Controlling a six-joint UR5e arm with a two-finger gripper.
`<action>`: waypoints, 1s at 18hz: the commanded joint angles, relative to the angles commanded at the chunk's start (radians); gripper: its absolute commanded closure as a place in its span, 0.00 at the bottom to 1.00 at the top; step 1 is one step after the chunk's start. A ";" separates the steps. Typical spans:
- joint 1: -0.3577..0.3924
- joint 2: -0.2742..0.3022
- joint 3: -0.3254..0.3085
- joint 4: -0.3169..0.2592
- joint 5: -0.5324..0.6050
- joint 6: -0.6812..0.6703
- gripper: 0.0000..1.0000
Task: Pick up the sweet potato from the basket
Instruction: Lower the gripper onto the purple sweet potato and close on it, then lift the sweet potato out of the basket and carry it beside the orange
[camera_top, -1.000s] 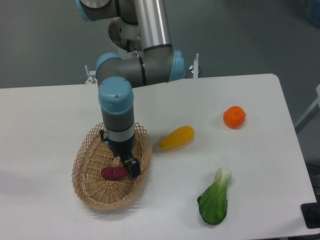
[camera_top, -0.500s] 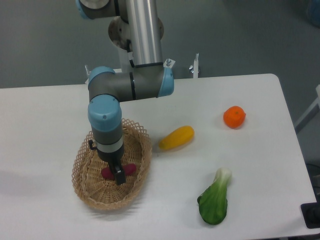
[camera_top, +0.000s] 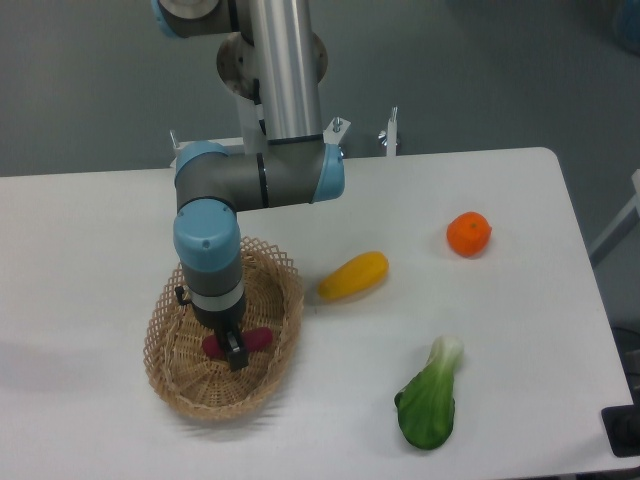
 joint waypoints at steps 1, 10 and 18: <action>-0.002 0.000 -0.002 0.000 0.009 -0.002 0.47; 0.000 0.029 0.006 -0.006 0.011 -0.006 0.63; 0.075 0.100 0.074 -0.034 -0.004 -0.003 0.62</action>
